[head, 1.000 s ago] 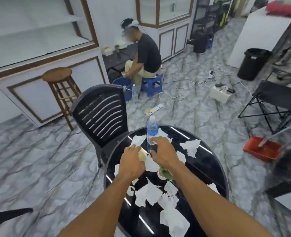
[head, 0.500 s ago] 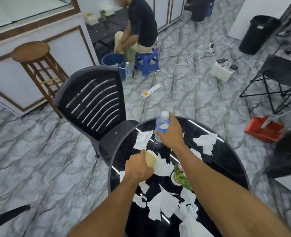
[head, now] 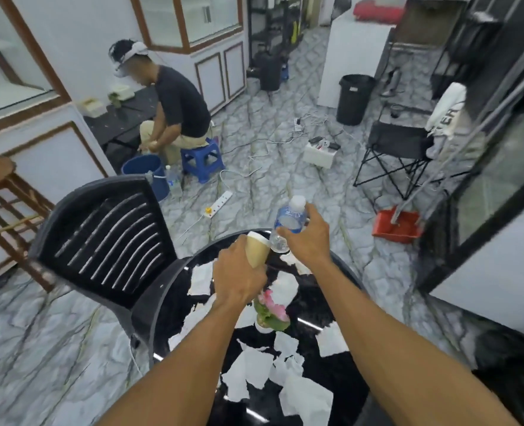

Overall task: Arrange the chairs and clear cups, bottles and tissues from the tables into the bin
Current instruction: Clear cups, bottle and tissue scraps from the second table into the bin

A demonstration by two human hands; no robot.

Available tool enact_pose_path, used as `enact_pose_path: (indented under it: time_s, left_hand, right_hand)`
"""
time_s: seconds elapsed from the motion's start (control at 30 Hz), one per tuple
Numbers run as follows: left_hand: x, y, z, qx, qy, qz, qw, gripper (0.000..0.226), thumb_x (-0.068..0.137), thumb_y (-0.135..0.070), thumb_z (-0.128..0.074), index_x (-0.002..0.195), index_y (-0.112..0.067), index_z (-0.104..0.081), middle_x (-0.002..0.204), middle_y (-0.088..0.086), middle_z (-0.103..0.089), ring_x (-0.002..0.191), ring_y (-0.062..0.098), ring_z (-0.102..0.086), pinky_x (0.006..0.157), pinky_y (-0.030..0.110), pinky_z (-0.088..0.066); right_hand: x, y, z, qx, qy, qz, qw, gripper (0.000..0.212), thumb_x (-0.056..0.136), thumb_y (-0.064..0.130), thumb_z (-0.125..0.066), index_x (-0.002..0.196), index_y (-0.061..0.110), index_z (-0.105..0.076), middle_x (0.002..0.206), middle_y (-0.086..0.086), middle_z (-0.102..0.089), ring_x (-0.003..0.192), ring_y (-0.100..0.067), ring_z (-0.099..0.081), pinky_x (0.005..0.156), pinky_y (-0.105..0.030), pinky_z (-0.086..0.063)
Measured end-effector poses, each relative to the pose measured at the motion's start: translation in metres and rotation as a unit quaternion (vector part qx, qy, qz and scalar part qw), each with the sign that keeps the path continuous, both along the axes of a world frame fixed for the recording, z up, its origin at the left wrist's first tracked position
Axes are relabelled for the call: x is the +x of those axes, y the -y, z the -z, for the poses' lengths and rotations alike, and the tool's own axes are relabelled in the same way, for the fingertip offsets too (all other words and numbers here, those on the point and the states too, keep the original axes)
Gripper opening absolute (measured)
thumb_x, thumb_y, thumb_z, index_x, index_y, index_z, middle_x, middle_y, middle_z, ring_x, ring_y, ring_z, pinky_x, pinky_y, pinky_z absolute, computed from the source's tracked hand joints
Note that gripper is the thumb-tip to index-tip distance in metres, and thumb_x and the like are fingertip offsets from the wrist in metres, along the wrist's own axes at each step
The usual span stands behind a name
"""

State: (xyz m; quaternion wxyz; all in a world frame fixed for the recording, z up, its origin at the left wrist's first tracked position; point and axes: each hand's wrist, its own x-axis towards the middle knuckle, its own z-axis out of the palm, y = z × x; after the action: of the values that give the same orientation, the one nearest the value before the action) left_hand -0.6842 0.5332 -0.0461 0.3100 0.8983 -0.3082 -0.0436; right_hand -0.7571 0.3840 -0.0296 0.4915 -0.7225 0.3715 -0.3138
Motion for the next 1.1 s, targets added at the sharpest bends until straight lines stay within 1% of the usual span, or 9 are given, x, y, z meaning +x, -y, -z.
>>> enact_pose_path:
  time_s: [0.07, 0.23, 0.33, 0.43, 0.53, 0.63, 0.77, 0.83, 1.1]
  left_hand:
    - [-0.046, 0.025, -0.014, -0.023, 0.012, 0.056, 0.998, 0.064, 0.074, -0.043, -0.070, 0.130, -0.025, -0.045, 0.100, 0.002, -0.064, 0.094, 0.029, -0.061, 0.078, 0.042, -0.052]
    - [-0.192, 0.076, -0.032, -0.068, 0.013, 0.192, 0.979, 0.064, 0.075, -0.047, -0.067, 0.131, -0.028, -0.043, 0.102, 0.001, -0.063, 0.095, 0.027, -0.058, 0.076, 0.040, -0.050]
    - [-0.297, 0.097, -0.039, -0.080, -0.005, 0.280, 0.957, 0.064, 0.073, -0.049, -0.068, 0.130, -0.033, -0.044, 0.103, -0.002, -0.063, 0.095, 0.025, -0.058, 0.077, 0.042, -0.052]
    - [-0.412, 0.111, -0.053, -0.089, -0.007, 0.370, 0.925, 0.064, 0.073, -0.048, -0.070, 0.130, -0.033, -0.044, 0.103, 0.001, -0.065, 0.092, 0.028, -0.061, 0.073, 0.040, -0.051]
    - [-0.518, 0.116, -0.066, -0.099, 0.002, 0.446, 0.889, 0.075, 0.073, -0.047, -0.071, 0.140, -0.032, -0.040, 0.111, 0.010, -0.061, 0.099, 0.033, -0.061, 0.081, 0.041, -0.052]
    - [-0.616, 0.112, -0.072, -0.107, -0.002, 0.538, 0.836, 0.073, 0.074, -0.044, -0.072, 0.139, -0.028, -0.042, 0.111, 0.009, -0.062, 0.099, 0.033, -0.060, 0.081, 0.042, -0.052]
    - [-0.729, 0.092, -0.067, -0.096, 0.009, 0.645, 0.758, 0.063, 0.072, -0.045, -0.071, 0.127, -0.027, -0.046, 0.102, 0.003, -0.064, 0.092, 0.031, -0.061, 0.074, 0.043, -0.052]
    - [-0.781, 0.077, -0.057, -0.080, 0.000, 0.688, 0.721, 0.069, 0.073, -0.043, -0.074, 0.134, -0.026, -0.045, 0.109, 0.005, -0.063, 0.098, 0.031, -0.060, 0.078, 0.040, -0.049]
    - [-0.944, 0.020, -0.006, 0.014, -0.031, 0.831, 0.556, 0.077, 0.070, -0.042, -0.076, 0.137, -0.029, -0.041, 0.108, 0.012, -0.064, 0.099, 0.036, -0.061, 0.079, 0.039, -0.049]
  right_hand:
    - [-0.062, 0.016, -0.016, -0.014, 0.013, 0.056, 0.998, 0.069, 0.069, 0.019, -0.086, 0.130, 0.017, -0.054, 0.113, 0.006, -0.062, 0.097, -0.012, -0.060, 0.071, -0.012, -0.045]
    - [-0.244, 0.033, -0.050, -0.068, 0.027, 0.182, 0.980, 0.066, 0.067, 0.017, -0.087, 0.125, 0.019, -0.056, 0.106, 0.005, -0.065, 0.089, -0.012, -0.063, 0.074, -0.025, -0.051]
    - [-0.369, 0.024, -0.066, -0.095, 0.008, 0.259, 0.961, 0.064, 0.068, 0.023, -0.086, 0.124, 0.025, -0.054, 0.102, 0.011, -0.062, 0.086, -0.005, -0.059, 0.072, -0.016, -0.048]
    - [-0.498, 0.005, -0.083, -0.127, -0.029, 0.346, 0.929, 0.058, 0.068, 0.025, -0.085, 0.117, 0.026, -0.054, 0.094, 0.011, -0.061, 0.084, -0.010, -0.060, 0.073, -0.027, -0.053]
    - [-0.610, -0.026, -0.094, -0.132, -0.055, 0.435, 0.889, 0.057, 0.068, 0.022, -0.085, 0.117, 0.024, -0.055, 0.096, 0.006, -0.063, 0.086, -0.015, -0.061, 0.075, -0.033, -0.055]
    - [-0.708, -0.066, -0.090, -0.120, -0.071, 0.521, 0.842, 0.062, 0.066, 0.023, -0.086, 0.120, 0.022, -0.055, 0.105, 0.001, -0.068, 0.092, -0.018, -0.063, 0.078, -0.036, -0.056]
    - [-0.808, -0.132, -0.071, -0.085, -0.078, 0.617, 0.778, 0.066, 0.064, 0.024, -0.088, 0.121, 0.023, -0.055, 0.103, 0.008, -0.064, 0.089, -0.009, -0.058, 0.078, -0.026, -0.052]
    - [-0.850, -0.167, -0.054, -0.061, -0.083, 0.658, 0.746, 0.063, 0.065, 0.024, -0.088, 0.118, 0.025, -0.055, 0.101, 0.010, -0.063, 0.090, -0.011, -0.059, 0.079, -0.029, -0.053]
    - [-0.974, -0.311, -0.002, 0.067, -0.106, 0.807, 0.576, 0.060, 0.066, 0.021, -0.087, 0.116, 0.026, -0.054, 0.101, 0.006, -0.061, 0.091, -0.017, -0.060, 0.078, -0.031, -0.051]
